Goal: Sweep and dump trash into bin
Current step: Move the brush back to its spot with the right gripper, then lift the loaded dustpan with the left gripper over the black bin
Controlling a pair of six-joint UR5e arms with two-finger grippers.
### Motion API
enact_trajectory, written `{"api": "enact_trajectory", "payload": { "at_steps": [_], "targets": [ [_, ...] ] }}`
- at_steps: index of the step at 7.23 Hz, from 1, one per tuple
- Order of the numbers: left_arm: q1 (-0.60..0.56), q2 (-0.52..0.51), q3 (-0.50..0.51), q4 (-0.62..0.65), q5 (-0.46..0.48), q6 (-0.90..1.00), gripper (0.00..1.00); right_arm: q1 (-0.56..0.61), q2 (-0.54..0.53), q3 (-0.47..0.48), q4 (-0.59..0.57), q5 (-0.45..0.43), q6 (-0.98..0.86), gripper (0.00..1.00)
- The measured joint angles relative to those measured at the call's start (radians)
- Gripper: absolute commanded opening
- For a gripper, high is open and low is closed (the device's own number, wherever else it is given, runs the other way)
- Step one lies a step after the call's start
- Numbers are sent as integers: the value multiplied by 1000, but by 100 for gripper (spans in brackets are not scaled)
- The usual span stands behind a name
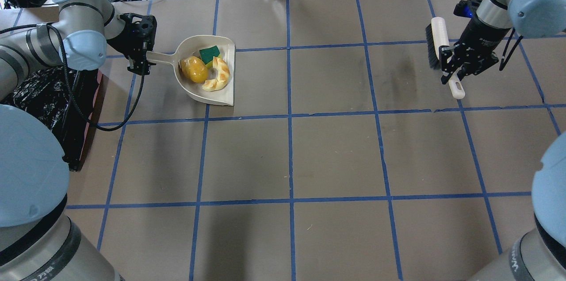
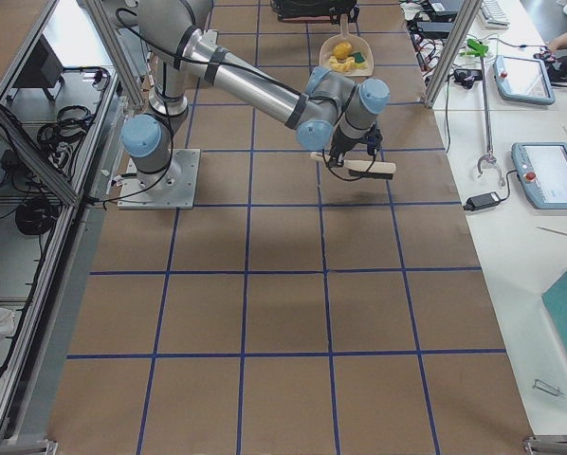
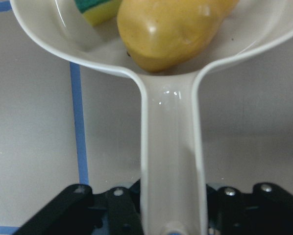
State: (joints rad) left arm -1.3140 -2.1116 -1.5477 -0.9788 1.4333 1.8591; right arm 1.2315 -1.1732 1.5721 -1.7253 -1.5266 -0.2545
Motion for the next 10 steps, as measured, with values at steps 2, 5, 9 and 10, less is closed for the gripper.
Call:
{"api": "enact_trajectory", "payload": {
  "at_steps": [2, 5, 9, 10],
  "targets": [
    [9, 1, 1, -2, -35, 6, 0, -13, 5, 17, -5, -48, -88, 0],
    [49, 8, 12, -24, -124, 9, 0, 21, 8, 53, -51, -54, -6, 0],
    [165, 68, 115, -296, -157, 136, 0, 64, 21, 55, -79, -57, -48, 0],
    [212, 83, 134, -354, -157, 183, 0, 48, 19, 54, -80, -62, -75, 0]
  ]
}}
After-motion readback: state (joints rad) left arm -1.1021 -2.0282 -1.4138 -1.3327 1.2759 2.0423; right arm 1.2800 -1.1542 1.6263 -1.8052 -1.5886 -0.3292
